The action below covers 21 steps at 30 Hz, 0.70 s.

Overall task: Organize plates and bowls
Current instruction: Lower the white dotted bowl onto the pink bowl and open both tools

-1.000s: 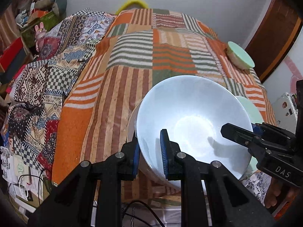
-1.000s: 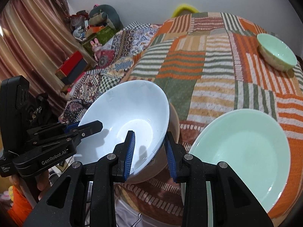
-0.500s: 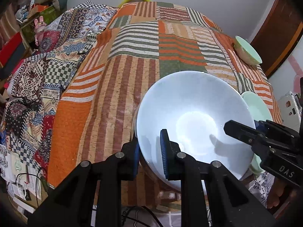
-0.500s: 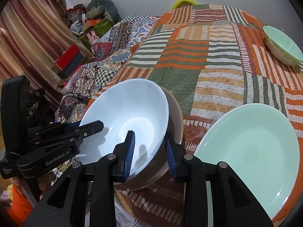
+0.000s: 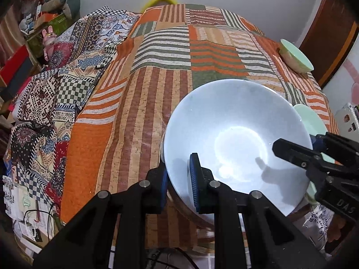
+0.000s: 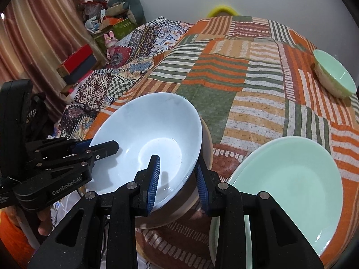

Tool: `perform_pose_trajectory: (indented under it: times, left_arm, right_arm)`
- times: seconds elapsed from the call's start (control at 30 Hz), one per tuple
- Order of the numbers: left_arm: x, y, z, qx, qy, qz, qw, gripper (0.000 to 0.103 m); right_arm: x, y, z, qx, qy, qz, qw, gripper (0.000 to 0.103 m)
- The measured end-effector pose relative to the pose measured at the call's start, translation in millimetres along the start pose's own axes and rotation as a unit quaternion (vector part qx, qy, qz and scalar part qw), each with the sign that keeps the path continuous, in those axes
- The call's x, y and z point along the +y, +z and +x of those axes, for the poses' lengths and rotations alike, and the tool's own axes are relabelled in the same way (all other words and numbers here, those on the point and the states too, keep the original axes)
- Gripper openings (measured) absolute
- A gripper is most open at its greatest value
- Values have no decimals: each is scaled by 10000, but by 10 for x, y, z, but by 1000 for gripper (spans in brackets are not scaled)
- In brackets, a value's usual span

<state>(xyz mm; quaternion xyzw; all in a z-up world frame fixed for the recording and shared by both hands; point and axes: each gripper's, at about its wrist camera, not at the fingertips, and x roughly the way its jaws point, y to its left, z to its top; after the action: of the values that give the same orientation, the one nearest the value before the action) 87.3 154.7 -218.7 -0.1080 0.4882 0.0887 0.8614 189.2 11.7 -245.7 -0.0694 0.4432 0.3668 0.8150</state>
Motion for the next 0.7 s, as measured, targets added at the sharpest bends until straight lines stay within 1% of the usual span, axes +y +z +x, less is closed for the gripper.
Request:
perform_pose_trajectory:
  times: [0.1, 0.2, 0.33, 0.5, 0.57, 0.63, 0.67, 0.7]
  left_arm:
    - [-53, -5, 2, -33, 137, 130, 9998, 19]
    - [-99, -10, -4, -77, 262, 268, 9993, 20]
    - [-125, 9, 4, -82, 326, 335, 9989, 20]
    - [-181, 19, 37, -76, 475, 423, 9979, 23]
    - [-246, 6, 50, -110, 701, 595, 9957, 23]
    - [-359, -23, 60, -295, 1222, 926, 9877, 23]
    - [-401, -39, 73, -314, 1313, 1063, 9851, 23]
    - [-423, -49, 86, -298, 1321, 1127, 9844, 23]
  right_arm:
    - [-35, 15, -22, 22, 20, 31, 10000, 29]
    - [-82, 18, -26, 101, 149, 182, 9997, 29]
    - [-110, -1, -46, 158, 281, 284, 9991, 28]
    - [-92, -28, -102, 149, 311, 263, 9991, 28]
    - [-99, -34, -135, 120, 271, 257, 9992, 29]
    - [-107, -31, -191, 15, 84, 204, 9998, 29]
    - [-126, -29, -226, -38, 70, 205, 9998, 31]
    - [-156, -30, -255, -73, 119, 263, 9996, 33]
